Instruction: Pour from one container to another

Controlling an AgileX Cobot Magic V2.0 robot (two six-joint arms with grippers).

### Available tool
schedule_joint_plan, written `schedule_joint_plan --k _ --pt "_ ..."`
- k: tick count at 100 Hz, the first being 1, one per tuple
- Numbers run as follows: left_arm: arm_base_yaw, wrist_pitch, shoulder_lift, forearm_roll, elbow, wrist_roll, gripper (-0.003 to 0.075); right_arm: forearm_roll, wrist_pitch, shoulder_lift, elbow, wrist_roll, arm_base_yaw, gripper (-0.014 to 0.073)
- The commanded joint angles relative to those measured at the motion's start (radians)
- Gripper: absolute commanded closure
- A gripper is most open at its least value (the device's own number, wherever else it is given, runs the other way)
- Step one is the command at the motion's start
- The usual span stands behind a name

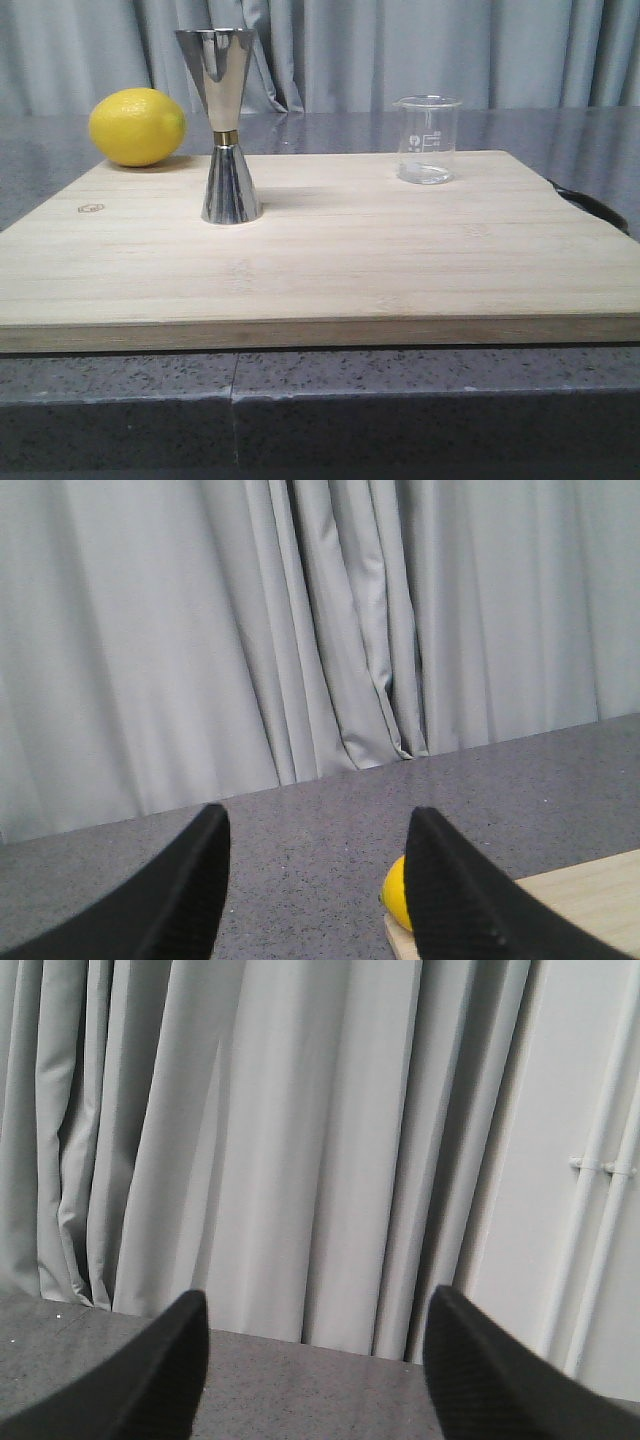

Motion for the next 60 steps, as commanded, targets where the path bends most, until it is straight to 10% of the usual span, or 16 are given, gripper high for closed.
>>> schedule_joint_plan --k 1,25,60 --pt "0.005 0.004 0.003 0.017 -0.024 -0.01 0.0423 -0.027 0.009 0.021 -0.022 -0.009 -0.006 0.031" --pt "0.005 0.004 0.003 0.017 -0.024 -0.01 0.0598 -0.029 0.015 0.021 -0.022 -0.009 -0.006 0.0664" --pt "0.005 0.063 -0.008 0.017 -0.024 -0.01 0.0738 -0.019 -0.13 0.021 -0.022 -0.009 -0.006 0.0666"
